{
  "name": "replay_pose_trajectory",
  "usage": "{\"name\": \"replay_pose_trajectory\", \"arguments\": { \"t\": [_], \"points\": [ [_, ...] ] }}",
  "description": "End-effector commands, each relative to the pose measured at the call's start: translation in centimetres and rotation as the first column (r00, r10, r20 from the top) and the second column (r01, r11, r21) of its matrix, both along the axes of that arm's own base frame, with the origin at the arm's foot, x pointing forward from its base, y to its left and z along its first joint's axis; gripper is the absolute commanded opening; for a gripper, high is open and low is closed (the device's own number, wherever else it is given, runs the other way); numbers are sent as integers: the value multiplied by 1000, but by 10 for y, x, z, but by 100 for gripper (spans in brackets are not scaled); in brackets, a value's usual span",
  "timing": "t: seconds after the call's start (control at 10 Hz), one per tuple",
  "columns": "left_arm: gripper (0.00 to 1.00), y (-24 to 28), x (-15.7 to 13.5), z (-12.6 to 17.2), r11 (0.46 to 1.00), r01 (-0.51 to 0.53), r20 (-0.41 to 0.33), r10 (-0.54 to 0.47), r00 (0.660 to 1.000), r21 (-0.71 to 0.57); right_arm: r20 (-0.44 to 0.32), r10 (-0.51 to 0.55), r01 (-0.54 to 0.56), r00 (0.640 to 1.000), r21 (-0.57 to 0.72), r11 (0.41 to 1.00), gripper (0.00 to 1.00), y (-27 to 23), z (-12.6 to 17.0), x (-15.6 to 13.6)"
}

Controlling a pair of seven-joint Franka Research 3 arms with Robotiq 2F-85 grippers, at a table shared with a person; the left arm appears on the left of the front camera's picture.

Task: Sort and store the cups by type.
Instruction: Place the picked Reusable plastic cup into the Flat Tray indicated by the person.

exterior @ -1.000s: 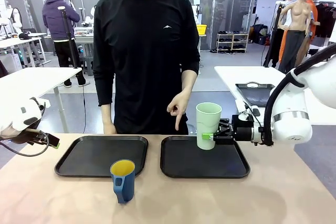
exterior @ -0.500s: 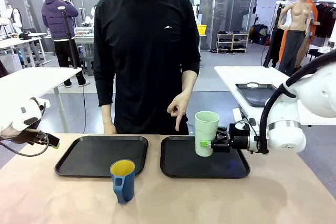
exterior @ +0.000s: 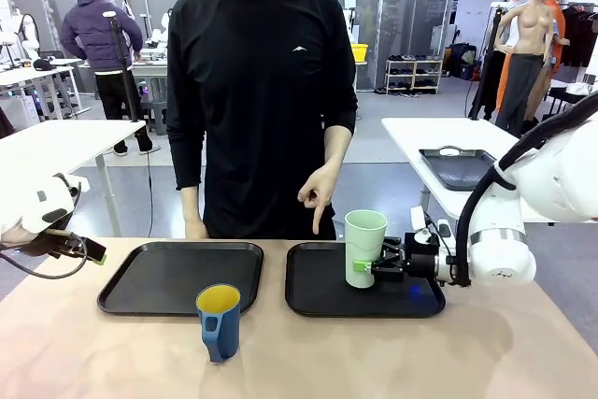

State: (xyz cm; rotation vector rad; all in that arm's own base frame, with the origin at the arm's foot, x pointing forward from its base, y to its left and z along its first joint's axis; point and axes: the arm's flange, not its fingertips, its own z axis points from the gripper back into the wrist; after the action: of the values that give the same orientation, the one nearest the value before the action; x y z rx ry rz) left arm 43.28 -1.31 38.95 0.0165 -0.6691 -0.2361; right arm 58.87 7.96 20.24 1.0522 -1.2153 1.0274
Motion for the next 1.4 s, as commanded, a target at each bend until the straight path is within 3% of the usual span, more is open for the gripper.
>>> {"name": "replay_pose_trajectory", "arguments": {
  "t": [0.0,0.2,0.4,0.5,1.3],
  "points": [
    [100,0,0,0,1000,-1,2,1,1000,5,8,-42,42,999,-20,999,84,3,-4,8],
    [100,0,0,0,1000,-1,2,1,1000,5,1,-45,45,999,-15,999,84,2,-6,9],
    [100,0,0,0,1000,-1,2,1,1000,5,2,-46,46,999,-14,999,98,0,-5,8],
    [100,0,0,0,1000,-1,2,1,1000,5,0,-46,46,999,-14,999,100,-1,-4,7],
    [100,0,0,0,1000,-1,2,1,1000,5,-71,-24,21,997,-48,999,100,-24,1,-8]
  ]
}}
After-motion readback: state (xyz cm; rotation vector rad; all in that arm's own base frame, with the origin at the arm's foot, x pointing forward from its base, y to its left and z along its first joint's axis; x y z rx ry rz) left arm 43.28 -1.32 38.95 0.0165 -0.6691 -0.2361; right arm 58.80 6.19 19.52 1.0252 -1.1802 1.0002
